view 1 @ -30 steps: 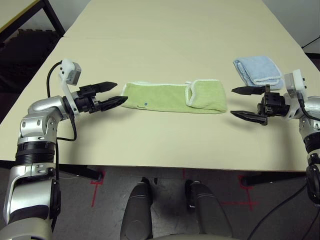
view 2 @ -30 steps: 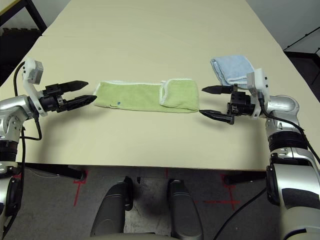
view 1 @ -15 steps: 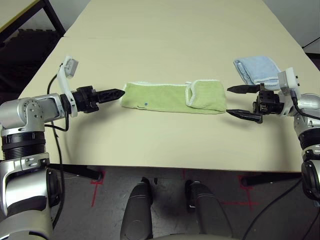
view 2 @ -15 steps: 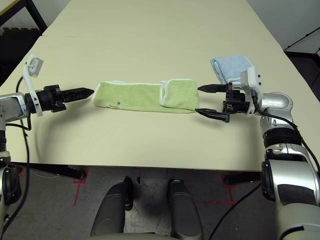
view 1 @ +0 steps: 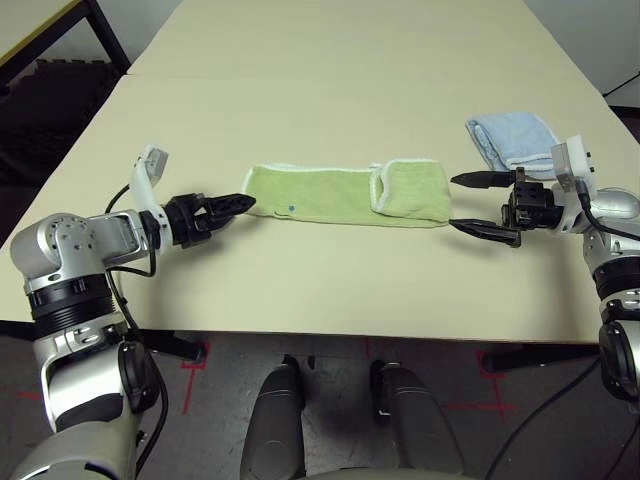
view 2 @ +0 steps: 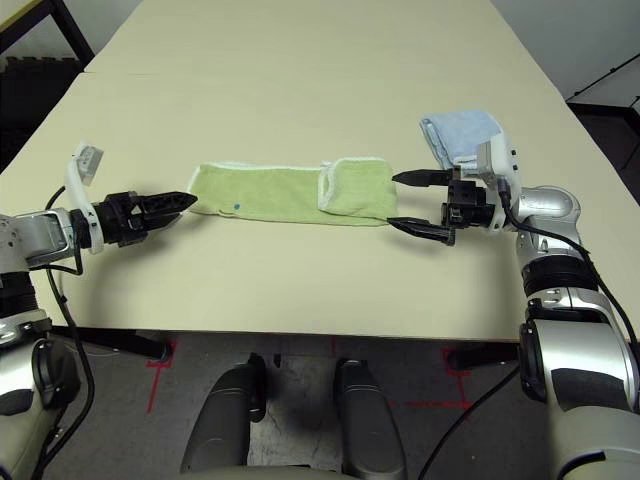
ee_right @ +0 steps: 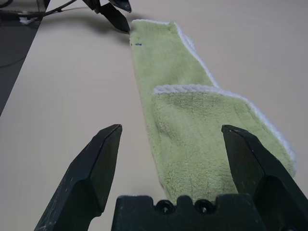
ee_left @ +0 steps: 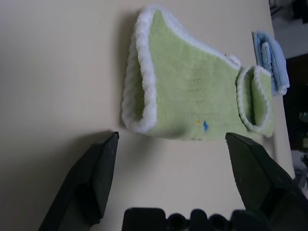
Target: Fold the towel and set it aside.
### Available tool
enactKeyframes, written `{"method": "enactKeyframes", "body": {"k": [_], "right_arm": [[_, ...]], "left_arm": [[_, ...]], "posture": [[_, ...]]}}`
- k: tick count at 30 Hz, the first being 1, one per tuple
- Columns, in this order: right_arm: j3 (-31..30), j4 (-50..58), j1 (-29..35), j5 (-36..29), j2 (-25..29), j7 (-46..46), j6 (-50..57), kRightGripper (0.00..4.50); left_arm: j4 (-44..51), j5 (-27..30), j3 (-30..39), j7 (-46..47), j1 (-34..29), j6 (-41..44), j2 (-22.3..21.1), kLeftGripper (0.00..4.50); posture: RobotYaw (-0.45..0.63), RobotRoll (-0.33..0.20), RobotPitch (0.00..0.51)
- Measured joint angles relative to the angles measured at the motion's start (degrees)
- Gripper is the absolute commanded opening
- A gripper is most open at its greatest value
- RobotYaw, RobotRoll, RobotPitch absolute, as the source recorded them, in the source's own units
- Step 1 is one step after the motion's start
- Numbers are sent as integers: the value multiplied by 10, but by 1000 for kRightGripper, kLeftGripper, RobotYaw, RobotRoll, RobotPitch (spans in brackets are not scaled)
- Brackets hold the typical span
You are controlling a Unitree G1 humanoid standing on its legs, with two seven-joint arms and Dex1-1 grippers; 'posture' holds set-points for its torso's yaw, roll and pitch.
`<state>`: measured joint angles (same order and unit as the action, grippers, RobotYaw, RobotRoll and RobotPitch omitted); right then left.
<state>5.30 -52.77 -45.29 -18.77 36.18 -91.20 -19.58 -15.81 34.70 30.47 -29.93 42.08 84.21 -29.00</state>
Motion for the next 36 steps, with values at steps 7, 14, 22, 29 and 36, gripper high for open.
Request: {"method": "enactKeyframes", "body": {"k": [7, 14, 22, 29, 36], "right_arm": [[0, 9, 6, 0, 0, 8, 3, 4484], [0, 10, 6, 0, 0, 15, 6, 4484], [0, 11, 6, 0, 2, 20, 6, 4500], [0, 11, 5, 1, 3, 24, 5, 4500], [0, 11, 8, 1, 4, 28, 1, 4500]], "left_arm": [[-32, 1, 4, 17, 13, -28, 13, 4500], [-49, 3, 0, 22, 18, -46, 16, 4500], [-74, 3, -9, 26, 19, -47, 16, 2001], [-84, 3, -21, 26, 21, -47, 16, 16], [-100, 3, -22, 26, 25, -66, 3, 16]], "posture": [[34, 0, 205], [29, 0, 209], [18, 0, 205], [16, 0, 203], [37, 0, 192]]}}
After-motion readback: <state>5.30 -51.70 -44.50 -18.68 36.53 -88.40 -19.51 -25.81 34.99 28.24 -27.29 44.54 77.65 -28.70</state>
